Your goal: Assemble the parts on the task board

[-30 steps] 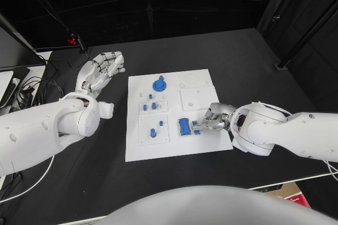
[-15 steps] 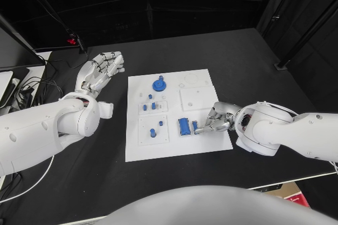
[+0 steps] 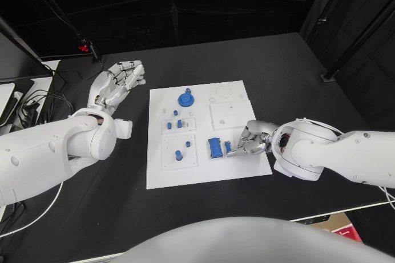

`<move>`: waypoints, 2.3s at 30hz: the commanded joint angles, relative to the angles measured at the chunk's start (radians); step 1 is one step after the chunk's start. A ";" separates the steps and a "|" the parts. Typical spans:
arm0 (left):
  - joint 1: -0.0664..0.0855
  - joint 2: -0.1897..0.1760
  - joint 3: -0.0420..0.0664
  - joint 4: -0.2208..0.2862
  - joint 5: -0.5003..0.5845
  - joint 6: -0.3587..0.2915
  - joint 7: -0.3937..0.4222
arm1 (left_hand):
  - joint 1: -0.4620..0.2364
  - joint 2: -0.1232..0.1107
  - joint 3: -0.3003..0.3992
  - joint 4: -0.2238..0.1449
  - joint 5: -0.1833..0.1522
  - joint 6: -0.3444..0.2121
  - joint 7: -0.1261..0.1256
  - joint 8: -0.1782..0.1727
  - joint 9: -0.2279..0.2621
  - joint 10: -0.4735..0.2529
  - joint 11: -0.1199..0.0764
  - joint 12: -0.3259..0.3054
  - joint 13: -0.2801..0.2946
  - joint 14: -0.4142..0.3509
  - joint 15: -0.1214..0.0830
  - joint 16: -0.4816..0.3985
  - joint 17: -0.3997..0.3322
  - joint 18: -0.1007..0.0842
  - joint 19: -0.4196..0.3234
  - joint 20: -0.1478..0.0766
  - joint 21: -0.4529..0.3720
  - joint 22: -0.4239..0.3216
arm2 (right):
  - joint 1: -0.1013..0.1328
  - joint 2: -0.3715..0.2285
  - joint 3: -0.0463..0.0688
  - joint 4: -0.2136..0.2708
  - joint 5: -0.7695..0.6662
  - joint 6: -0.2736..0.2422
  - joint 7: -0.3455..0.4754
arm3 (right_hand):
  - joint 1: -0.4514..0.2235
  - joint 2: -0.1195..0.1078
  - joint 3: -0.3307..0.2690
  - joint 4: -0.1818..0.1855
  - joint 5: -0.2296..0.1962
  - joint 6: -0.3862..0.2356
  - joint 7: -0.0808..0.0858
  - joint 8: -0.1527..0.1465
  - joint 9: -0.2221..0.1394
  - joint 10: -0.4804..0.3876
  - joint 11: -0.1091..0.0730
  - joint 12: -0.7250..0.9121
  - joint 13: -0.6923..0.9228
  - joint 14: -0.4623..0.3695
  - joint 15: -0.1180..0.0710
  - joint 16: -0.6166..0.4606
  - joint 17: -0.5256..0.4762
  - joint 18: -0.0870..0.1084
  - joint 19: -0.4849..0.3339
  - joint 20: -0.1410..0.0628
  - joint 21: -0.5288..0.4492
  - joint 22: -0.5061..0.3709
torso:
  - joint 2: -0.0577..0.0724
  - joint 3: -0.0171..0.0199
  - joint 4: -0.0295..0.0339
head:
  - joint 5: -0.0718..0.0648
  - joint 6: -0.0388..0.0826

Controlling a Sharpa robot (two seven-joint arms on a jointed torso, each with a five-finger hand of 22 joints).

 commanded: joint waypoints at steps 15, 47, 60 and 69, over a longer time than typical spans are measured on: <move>0.001 0.001 0.001 0.001 0.000 0.009 0.035 | -0.001 0.010 -0.006 -0.002 0.004 -0.006 0.153 0.005 -0.001 -0.006 0.003 0.003 -0.001 -0.006 0.001 0.007 -0.001 0.000 -0.005 0.003 0.005 -0.001 | 0.000 0.037 0.000 -0.031 -0.021 0.027 -0.014 | 0.080 0.048 0.014 -0.015 -0.002 -0.023 -0.002 0.034 0.027 0.106 -0.007 0.004 0.263 0.108 -0.007 0.002 0.263 -0.015 0.104 -0.010 0.003 0.263 | -0.001 -0.0003 0.0008 | 0.002 0.000; -0.040 0.006 0.001 0.011 0.017 -0.008 0.180 | -0.018 0.013 -0.070 -0.001 -0.011 0.093 0.077 0.006 -0.020 -0.031 -0.043 0.032 -0.005 -0.025 0.013 0.042 -0.064 -0.006 0.008 0.003 0.018 0.004 | 0.023 0.152 0.002 -0.319 0.892 -0.309 1.235 | -0.011 0.150 -0.138 -0.011 0.069 -0.334 0.082 0.061 0.037 -0.663 0.088 -0.820 -0.295 -0.590 0.092 -0.761 -0.373 0.145 -0.637 0.068 -0.912 -0.141 | -0.012 0.0088 -0.0001 | 0.089 0.000; -0.066 0.003 0.001 0.027 0.020 -0.038 0.268 | -0.084 -0.090 0.007 0.003 -0.025 -0.084 0.142 0.074 -0.006 -0.140 -0.015 0.074 0.000 -0.057 -0.033 0.069 -0.088 0.015 -0.045 -0.008 0.004 -0.076 | 0.022 0.285 0.002 -0.424 1.057 -0.185 1.400 | -0.320 -0.092 -0.011 0.012 0.142 -0.753 -0.019 0.046 0.023 -1.131 0.078 -1.254 -0.686 -1.197 0.129 -1.191 -0.704 0.062 -1.242 0.155 -1.464 -0.692 | -0.014 0.0078 0.0023 | 0.106 0.013; -0.080 0.001 0.014 0.033 0.018 -0.044 -0.009 | -0.770 -0.057 0.095 -0.180 -0.180 -0.202 -0.143 -0.371 -0.085 -0.276 -0.162 -0.394 -0.070 -0.171 -0.172 -0.478 -0.153 -0.084 -0.283 -0.181 -0.073 -0.478 | 0.014 0.294 0.011 -0.424 1.031 -0.239 1.279 | -0.863 0.064 0.125 -0.170 0.023 -1.007 -0.073 -0.119 -0.125 -1.332 -0.016 -1.439 -1.070 -1.359 0.034 -1.411 -1.074 -0.015 -1.390 0.015 -1.568 -1.091 | -0.018 0.0070 -0.0015 | 0.108 0.027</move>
